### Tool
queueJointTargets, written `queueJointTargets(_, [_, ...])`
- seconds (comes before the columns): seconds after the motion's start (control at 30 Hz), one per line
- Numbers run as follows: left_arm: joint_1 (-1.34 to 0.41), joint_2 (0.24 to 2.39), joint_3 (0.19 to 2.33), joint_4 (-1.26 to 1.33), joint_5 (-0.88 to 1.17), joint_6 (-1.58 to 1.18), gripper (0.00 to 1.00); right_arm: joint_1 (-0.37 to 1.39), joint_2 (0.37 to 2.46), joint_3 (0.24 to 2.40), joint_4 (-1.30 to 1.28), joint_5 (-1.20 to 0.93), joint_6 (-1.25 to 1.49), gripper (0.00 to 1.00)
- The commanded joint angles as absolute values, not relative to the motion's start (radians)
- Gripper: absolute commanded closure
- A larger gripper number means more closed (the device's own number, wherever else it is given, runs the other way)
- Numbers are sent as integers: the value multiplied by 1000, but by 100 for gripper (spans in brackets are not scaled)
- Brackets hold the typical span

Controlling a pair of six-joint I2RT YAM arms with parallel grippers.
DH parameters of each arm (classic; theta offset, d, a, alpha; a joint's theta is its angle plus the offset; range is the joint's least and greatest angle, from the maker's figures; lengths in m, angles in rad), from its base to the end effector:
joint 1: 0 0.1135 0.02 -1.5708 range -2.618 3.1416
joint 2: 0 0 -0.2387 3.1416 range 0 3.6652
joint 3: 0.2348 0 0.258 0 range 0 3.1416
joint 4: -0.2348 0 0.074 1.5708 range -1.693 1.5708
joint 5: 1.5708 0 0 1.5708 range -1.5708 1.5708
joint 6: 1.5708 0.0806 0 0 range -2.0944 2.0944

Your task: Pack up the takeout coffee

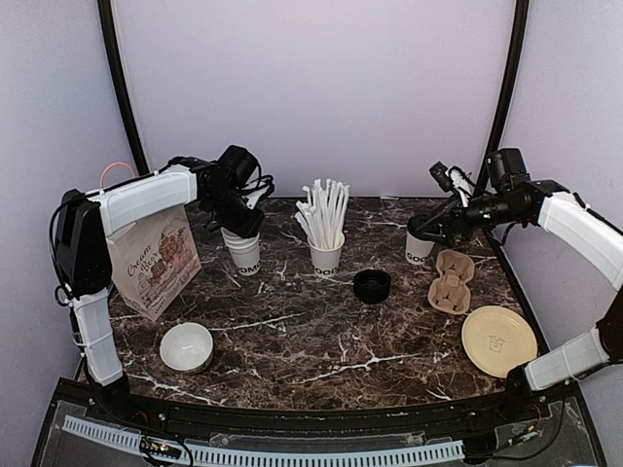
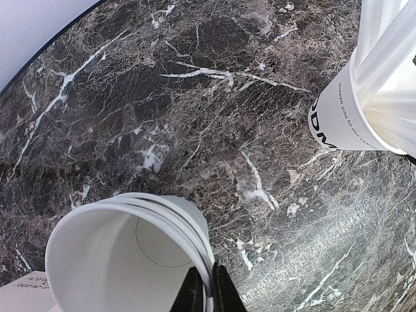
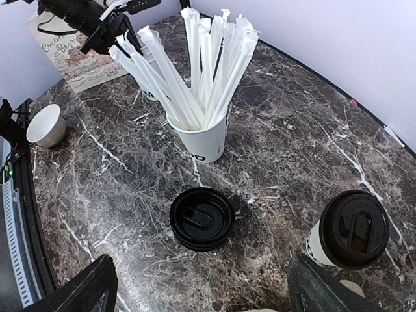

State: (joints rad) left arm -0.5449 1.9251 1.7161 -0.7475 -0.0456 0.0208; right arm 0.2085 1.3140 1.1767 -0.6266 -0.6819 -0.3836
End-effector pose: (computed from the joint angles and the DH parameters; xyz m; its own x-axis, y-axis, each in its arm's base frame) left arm 0.3866 -0.2300 0.2178 -0.6884 0.4415 -0.5755 0.5098 0.8589 0.0492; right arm 0.2974 0.1149 0.2750 -0.4008 -0.3818 -0.8328 -0.8152 0.5634 0.1340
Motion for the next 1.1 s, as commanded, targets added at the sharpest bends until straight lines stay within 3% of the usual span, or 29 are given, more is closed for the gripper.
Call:
queueJointTargets(0.0, [-541, 1936, 1770, -816, -63, 37, 97, 204, 1330, 1223, -633, -706, -390, 9])
queueJointTargets(0.23, [-543, 1881, 1789, -831, -74, 27, 100, 204, 1340, 1258, -664, -719, -397, 10])
queueJointTargets(0.37, [-568, 1869, 1842, -853, -336, 100, 100, 204, 1339, 1254, -652, -701, -396, 11])
queueJointTargets(0.43, [-549, 1878, 1875, -881, -229, 83, 100, 204, 1345, 1261, -651, -701, -392, 11])
queueJointTargets(0.47, [-526, 1858, 1866, -864, -54, 47, 100, 204, 1349, 1267, -656, -708, -392, 11])
queueJointTargets(0.5, [-527, 1852, 1844, -818, -54, 34, 100, 204, 1352, 1272, -660, -715, -393, 11])
queueJointTargets(0.57, [-569, 1891, 1893, -858, -240, 64, 100, 204, 1356, 1278, -662, -714, -391, 11])
queueJointTargets(0.63, [-536, 1929, 1944, -903, -81, 27, 100, 204, 1362, 1284, -668, -718, -391, 11])
queueJointTargets(0.7, [-564, 1948, 1962, -905, -172, 26, 100, 204, 1368, 1289, -669, -722, -390, 11])
queueJointTargets(0.77, [-538, 1949, 1980, -907, 56, -18, 100, 204, 1370, 1292, -675, -727, -390, 11])
queueJointTargets(0.83, [-583, 1950, 1980, -887, -159, -1, 100, 204, 1366, 1283, -666, -725, -389, 11])
queueJointTargets(0.93, [-544, 1967, 2048, -933, -21, -42, 100, 204, 1366, 1283, -666, -722, -388, 11])
queueJointTargets(1.0, [-582, 1974, 2027, -925, -287, 41, 100, 204, 1366, 1287, -668, -721, -389, 11])
queueJointTargets(1.07, [-556, 2011, 2113, -1022, -193, 24, 100, 204, 1365, 1290, -669, -722, -388, 12])
